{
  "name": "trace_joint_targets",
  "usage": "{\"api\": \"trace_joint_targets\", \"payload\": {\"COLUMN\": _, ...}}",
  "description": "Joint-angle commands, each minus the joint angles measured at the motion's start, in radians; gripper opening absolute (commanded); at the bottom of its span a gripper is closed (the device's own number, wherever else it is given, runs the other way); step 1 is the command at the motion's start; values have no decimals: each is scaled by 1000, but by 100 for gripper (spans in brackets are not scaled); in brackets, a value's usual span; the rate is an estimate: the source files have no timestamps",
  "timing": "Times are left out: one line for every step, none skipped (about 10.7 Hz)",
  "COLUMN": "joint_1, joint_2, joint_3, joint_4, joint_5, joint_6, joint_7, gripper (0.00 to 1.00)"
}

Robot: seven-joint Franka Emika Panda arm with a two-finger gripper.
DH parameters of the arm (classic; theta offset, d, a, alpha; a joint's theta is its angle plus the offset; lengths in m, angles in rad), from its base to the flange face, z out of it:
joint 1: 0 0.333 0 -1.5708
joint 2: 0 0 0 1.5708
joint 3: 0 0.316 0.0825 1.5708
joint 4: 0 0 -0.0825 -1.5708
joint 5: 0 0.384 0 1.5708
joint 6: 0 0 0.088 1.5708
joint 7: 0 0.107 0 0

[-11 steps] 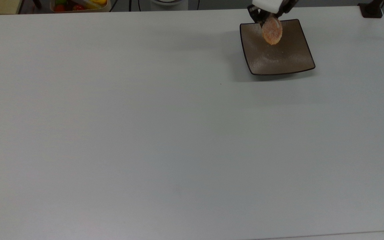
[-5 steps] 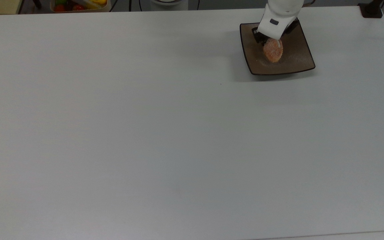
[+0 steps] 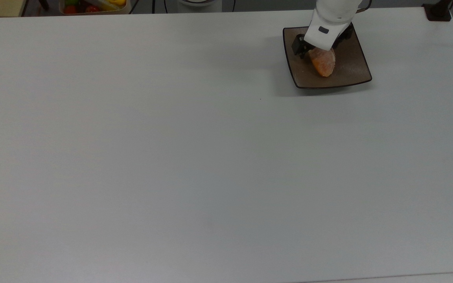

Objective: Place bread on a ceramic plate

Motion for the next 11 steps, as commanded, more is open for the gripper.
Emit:
{"api": "trace_joint_targets", "payload": {"joint_1": -9, "joint_2": -78, "joint_3": -2, "joint_4": 24, "joint_5": -15, "joint_6": 0, "joint_7": 28, "gripper": 100}}
{"api": "trace_joint_targets", "payload": {"joint_1": -34, "joint_2": -130, "joint_3": -3, "joint_4": 40, "joint_5": -16, "joint_6": -23, "joint_7": 29, "gripper": 100}}
{"api": "trace_joint_targets", "payload": {"joint_1": -54, "joint_2": -168, "joint_3": -9, "joint_4": 72, "joint_5": -21, "joint_6": -64, "joint_7": 29, "gripper": 100}}
{"api": "trace_joint_targets", "payload": {"joint_1": -89, "joint_2": -194, "joint_3": -26, "joint_4": 131, "joint_5": -26, "joint_6": -122, "joint_7": 28, "gripper": 100}}
{"api": "trace_joint_targets", "payload": {"joint_1": -103, "joint_2": -214, "joint_3": -66, "joint_4": 191, "joint_5": -26, "joint_6": -189, "joint_7": 29, "gripper": 100}}
{"api": "trace_joint_targets", "payload": {"joint_1": -103, "joint_2": -230, "joint_3": -124, "joint_4": 254, "joint_5": -24, "joint_6": -260, "joint_7": 29, "gripper": 100}}
{"api": "trace_joint_targets", "payload": {"joint_1": -105, "joint_2": -238, "joint_3": -181, "joint_4": 312, "joint_5": -24, "joint_6": -330, "joint_7": 28, "gripper": 100}}
{"api": "trace_joint_targets", "payload": {"joint_1": -105, "joint_2": -247, "joint_3": -228, "joint_4": 349, "joint_5": -26, "joint_6": -374, "joint_7": 28, "gripper": 100}}
{"api": "trace_joint_targets", "payload": {"joint_1": -103, "joint_2": -262, "joint_3": -285, "joint_4": 366, "joint_5": -24, "joint_6": -400, "joint_7": 28, "gripper": 100}}
{"api": "trace_joint_targets", "payload": {"joint_1": -105, "joint_2": -271, "joint_3": -325, "joint_4": 368, "joint_5": -26, "joint_6": -418, "joint_7": 26, "gripper": 100}}
{"api": "trace_joint_targets", "payload": {"joint_1": -115, "joint_2": -282, "joint_3": -357, "joint_4": 364, "joint_5": -35, "joint_6": -431, "joint_7": 22, "gripper": 100}}
